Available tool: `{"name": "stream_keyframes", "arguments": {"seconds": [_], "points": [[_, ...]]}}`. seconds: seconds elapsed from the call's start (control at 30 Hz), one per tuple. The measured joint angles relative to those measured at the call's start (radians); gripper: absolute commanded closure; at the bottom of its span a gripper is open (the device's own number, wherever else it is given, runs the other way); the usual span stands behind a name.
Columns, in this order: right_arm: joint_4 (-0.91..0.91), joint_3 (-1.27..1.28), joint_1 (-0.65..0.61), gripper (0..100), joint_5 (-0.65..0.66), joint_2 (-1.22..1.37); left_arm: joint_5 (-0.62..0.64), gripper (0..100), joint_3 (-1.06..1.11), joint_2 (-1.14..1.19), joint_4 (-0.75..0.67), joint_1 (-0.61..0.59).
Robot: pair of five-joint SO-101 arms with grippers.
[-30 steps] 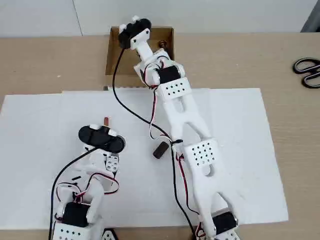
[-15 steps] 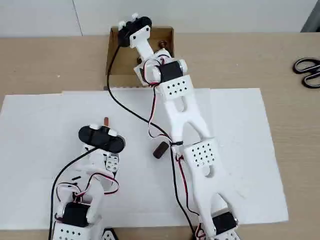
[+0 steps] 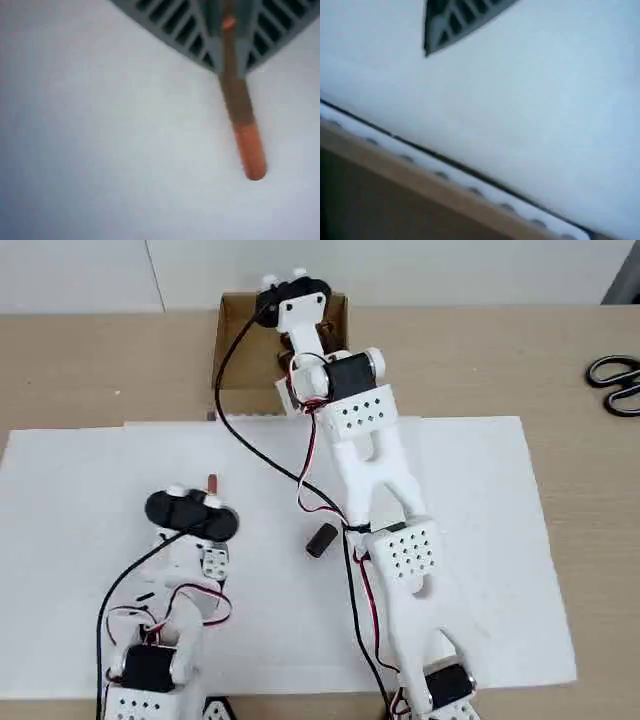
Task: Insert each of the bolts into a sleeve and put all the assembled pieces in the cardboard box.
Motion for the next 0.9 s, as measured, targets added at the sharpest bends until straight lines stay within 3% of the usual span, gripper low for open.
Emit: {"name": "stream_keyframes", "arguments": {"seconds": [0.17, 0.33, 0.7, 0.9], "points": [[0.009, 0.038, 0.0, 95.2, -0.087, -0.1, 0.089, 99, 0.0, 0.0, -0.063, -0.124], [0.009, 0.236, 0.0, 95.2, -0.172, -0.272, 0.13, 99, 0.0, 0.0, -0.092, -0.189], [0.009, 0.959, -0.012, 95.2, -0.453, -0.772, 0.132, 99, 0.0, 0.0, -0.092, -0.196], [0.008, 1.208, -0.064, 95.1, -0.525, -0.925, 0.132, 99, 0.0, 0.0, -0.092, -0.196]]}}
